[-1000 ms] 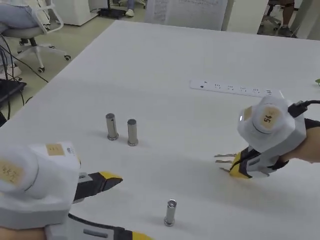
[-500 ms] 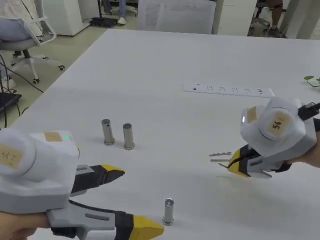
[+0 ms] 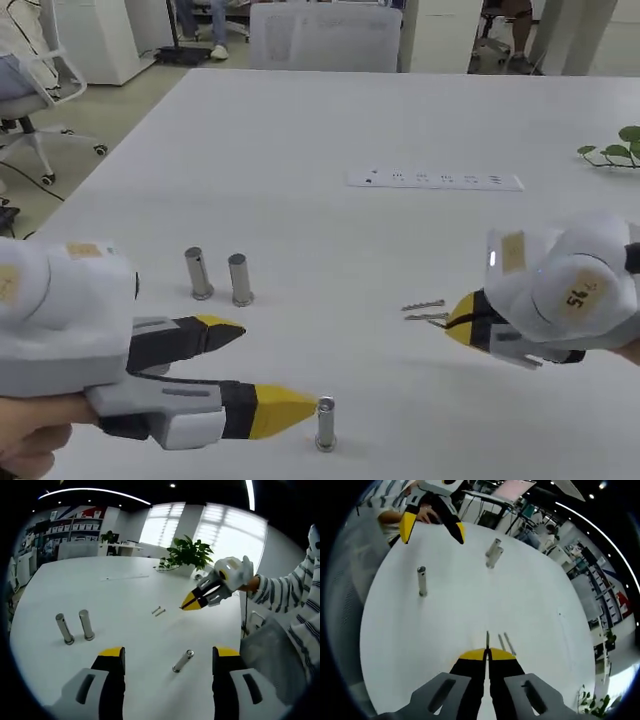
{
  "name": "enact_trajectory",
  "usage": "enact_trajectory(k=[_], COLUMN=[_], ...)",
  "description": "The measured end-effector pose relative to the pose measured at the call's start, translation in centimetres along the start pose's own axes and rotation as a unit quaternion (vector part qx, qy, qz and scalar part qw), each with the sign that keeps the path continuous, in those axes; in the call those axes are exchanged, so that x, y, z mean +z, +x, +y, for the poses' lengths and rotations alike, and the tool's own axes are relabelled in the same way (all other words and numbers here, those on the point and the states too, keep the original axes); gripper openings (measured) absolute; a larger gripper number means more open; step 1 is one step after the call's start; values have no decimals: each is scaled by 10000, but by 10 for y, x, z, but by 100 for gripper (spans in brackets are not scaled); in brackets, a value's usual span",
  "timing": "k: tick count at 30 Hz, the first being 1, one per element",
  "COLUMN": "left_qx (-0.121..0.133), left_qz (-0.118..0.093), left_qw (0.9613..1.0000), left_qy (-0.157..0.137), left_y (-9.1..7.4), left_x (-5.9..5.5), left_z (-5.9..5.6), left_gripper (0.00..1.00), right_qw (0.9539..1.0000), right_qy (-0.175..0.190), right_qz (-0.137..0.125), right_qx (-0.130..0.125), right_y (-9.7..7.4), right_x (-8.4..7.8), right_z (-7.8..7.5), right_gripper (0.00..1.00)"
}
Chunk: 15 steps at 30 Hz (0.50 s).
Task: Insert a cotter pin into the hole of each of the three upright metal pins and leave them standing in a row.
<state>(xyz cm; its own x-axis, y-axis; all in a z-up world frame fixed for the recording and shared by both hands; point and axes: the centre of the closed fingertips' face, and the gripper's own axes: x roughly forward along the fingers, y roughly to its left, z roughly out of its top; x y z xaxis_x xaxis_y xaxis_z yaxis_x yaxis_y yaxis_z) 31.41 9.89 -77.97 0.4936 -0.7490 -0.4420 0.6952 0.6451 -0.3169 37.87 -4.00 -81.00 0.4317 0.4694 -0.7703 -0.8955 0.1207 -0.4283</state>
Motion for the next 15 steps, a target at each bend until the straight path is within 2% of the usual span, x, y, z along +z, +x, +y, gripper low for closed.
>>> enact_trajectory(k=[5, 8, 11, 15], left_qx=[-55, -92, -179, -325], left_qz=[-67, -115, -173, -165], left_qw=[9998, 9999, 9997, 9993], left_qy=[-152, -51, -86, -17], left_y=[4, 9, 15, 24], left_x=[10, 15, 21, 26], left_z=[0, -3, -8, -17], left_gripper=[63, 61, 60, 49], right_qw=[9993, 9986, 9977, 9967], right_qy=[-218, -271, -347, -389], right_qz=[-249, -386, -484, -566], right_qx=[-195, -257, -329, -438], right_y=[-7, -12, -15, -16], right_x=[13, 20, 25, 28], right_z=[1, 5, 9, 12], right_gripper=[2, 2, 2, 2])
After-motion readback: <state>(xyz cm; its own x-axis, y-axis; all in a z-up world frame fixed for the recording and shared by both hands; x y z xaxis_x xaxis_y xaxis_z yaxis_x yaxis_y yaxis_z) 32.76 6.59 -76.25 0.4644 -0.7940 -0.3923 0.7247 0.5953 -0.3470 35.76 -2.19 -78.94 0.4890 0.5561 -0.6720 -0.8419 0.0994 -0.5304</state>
